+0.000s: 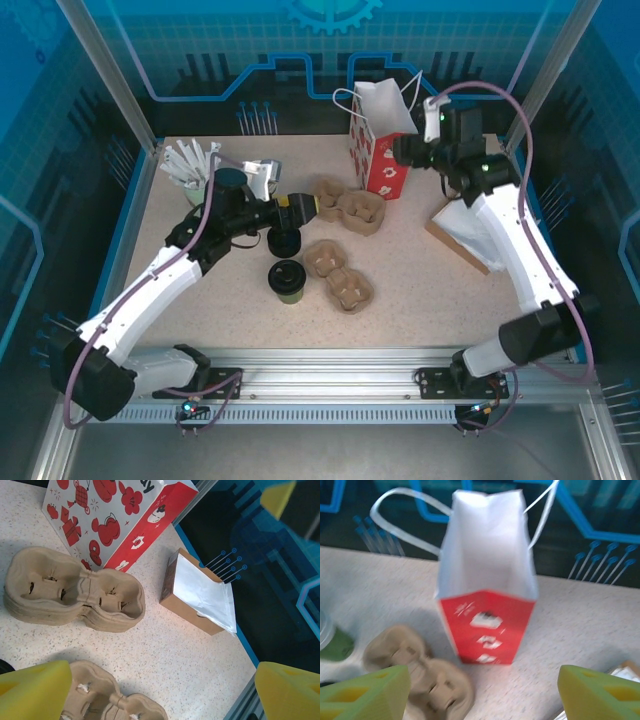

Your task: Pack the takeout coffee

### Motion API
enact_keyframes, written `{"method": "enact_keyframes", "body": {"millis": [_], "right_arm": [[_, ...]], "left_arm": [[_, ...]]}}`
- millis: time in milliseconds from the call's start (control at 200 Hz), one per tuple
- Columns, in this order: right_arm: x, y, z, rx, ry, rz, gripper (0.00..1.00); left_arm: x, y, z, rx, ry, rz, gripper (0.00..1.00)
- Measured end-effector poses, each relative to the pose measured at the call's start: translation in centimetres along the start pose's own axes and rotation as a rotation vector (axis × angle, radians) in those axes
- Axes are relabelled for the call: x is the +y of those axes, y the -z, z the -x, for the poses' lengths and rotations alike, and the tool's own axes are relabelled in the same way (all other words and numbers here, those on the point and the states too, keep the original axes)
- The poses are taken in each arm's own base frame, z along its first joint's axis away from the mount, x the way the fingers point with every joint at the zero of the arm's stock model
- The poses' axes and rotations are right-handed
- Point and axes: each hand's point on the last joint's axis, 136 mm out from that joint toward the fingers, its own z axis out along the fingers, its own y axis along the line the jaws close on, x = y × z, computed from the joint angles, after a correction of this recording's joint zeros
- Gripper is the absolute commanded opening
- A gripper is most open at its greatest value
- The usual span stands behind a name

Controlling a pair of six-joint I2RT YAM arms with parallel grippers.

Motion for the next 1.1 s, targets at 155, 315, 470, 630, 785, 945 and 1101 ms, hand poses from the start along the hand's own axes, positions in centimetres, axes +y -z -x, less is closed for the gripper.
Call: {"method": "enact_keyframes", "body": {"millis": [155, 315, 470, 630, 785, 945, 1101], "right_arm": [[-2.6, -4.7, 2.0, 0.029, -0.016, -0.058, 0.74], [-4.0, -9.8, 1.8, 0.09, -0.022, -0.083, 0.69], [-4.4, -13.1, 1.2, 0.131, -0.018, -0.084, 0.61], [-4.3, -15.1, 1.6, 0.131, -0.014, -0.071, 0.49], [-4.0, -16.7, 1.2, 0.142, -0.013, -0.049, 0.38], [-3.9, -18.2, 0.8, 0.154, -0.001, -0.044, 0.27], [-3.9, -18.9, 0.6, 0.159, 0.012, -0.043, 0.11]], "left_arm": [[0.5, -0.9, -0.3, 0.018, -0.007, 0.015, 0.95], [0.3, -1.4, -0.1, 0.023, -0.011, 0.012, 0.95], [-0.4, -1.7, 0.4, 0.022, -0.023, -0.001, 0.95], [-0.3, -2.0, 0.3, 0.027, -0.022, -0.001, 0.95], [-0.2, -2.1, 0.2, 0.031, -0.021, 0.002, 0.95], [-0.2, -2.1, 0.2, 0.031, -0.02, 0.002, 0.95], [-0.2, -2.1, 0.2, 0.031, -0.02, 0.001, 0.95]]}}
